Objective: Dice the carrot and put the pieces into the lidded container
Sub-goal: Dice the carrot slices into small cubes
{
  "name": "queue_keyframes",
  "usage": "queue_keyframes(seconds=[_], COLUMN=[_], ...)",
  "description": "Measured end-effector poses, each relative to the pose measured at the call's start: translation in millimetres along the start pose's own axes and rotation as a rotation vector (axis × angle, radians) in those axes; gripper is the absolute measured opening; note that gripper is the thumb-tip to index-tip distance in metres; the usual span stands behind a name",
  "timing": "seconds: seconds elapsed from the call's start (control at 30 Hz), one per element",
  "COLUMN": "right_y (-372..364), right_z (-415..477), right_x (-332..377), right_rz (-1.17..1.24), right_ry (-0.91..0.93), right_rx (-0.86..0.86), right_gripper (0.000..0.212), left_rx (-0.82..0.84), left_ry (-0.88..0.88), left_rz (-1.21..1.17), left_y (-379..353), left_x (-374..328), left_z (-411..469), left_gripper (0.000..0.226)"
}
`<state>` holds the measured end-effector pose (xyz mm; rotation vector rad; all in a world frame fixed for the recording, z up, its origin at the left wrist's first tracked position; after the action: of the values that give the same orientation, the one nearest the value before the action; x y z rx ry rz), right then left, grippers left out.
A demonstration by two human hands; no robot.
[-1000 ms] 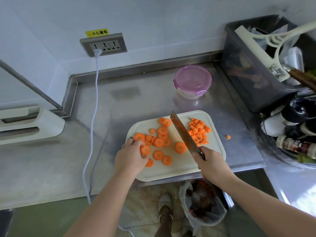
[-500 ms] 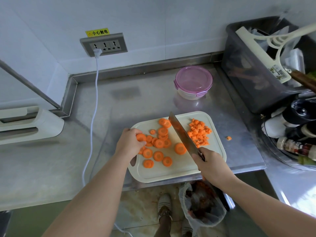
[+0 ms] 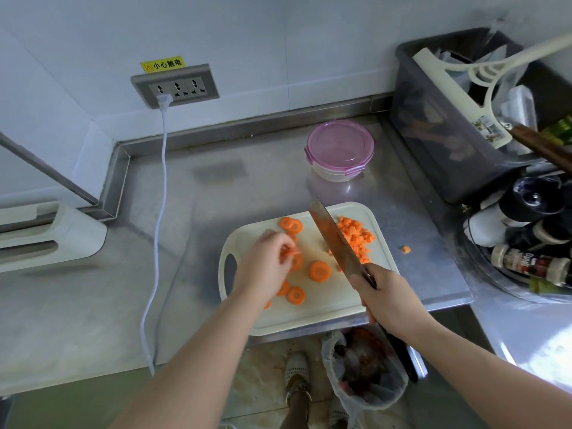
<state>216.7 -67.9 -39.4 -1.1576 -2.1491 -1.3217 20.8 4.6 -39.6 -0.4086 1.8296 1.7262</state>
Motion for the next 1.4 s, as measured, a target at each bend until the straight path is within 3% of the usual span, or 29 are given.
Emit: queue_keyframes(seconds=[0.17, 0.37, 0.47, 0.57, 0.8, 1.07, 1.2, 1.4], right_y=[11.9, 10.4, 8.2, 8.1, 7.7, -13.4, -20.8, -24.5], right_z=[-4.9, -10.6, -11.6, -11.2, -11.0, -8.8, -9.6, -9.2], right_x=[-6.2, -12.9, -15.5, -17.0, -14.2, -23.1, -24.1, -24.5], right_rz=[0.056, 0.105, 0.097, 0.092, 0.083, -0.057, -0.130, -0.179], right_ry=[-0.008, -0.014, -0.017, -0.022, -0.017, -0.036, -0.032, -0.003], right_rx=[-0.011, 0.020, 0.036, 0.039, 0.038, 0.074, 0.064, 0.044], right_gripper=[0.032, 0.028, 0.027, 0.027, 0.033, 0.027, 0.013, 0.012], left_rx=[0.189, 0.306, 0.281, 0.357, 0.399, 0.308, 0.227, 0.139], left_ry=[-0.154, -0.120, -0.068, -0.073, -0.006, 0.110, 0.172, 0.289], left_rz=[0.301, 0.315, 0.304, 0.360, 0.338, 0.224, 0.165, -0.069], left_y=[-47.9, -52.6, -46.3, -53.8, -64.5, -59.5, -59.0, -56.4], left_x=[-27.8, -21.4, -21.8, -30.1, -26.2, -19.5, -22.3, -23.2], left_z=[-3.8, -10.7, -7.1, -1.1, -2.2, -16.4, -20.1, -20.4], left_gripper=[0.019, 0.030, 0.048, 0.067, 0.049, 0.057, 0.054, 0.019])
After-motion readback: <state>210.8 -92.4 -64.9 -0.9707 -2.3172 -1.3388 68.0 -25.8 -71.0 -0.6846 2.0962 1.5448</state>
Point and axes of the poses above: each hand's wrist, its own z-axis towards the middle knuckle, its own y-axis out of the back of the hand, x = y × z, the point moved 6 cm from there along z, towards the middle knuckle, and after that the axes turned 4 degrees about -y, right-handed, at the moved point
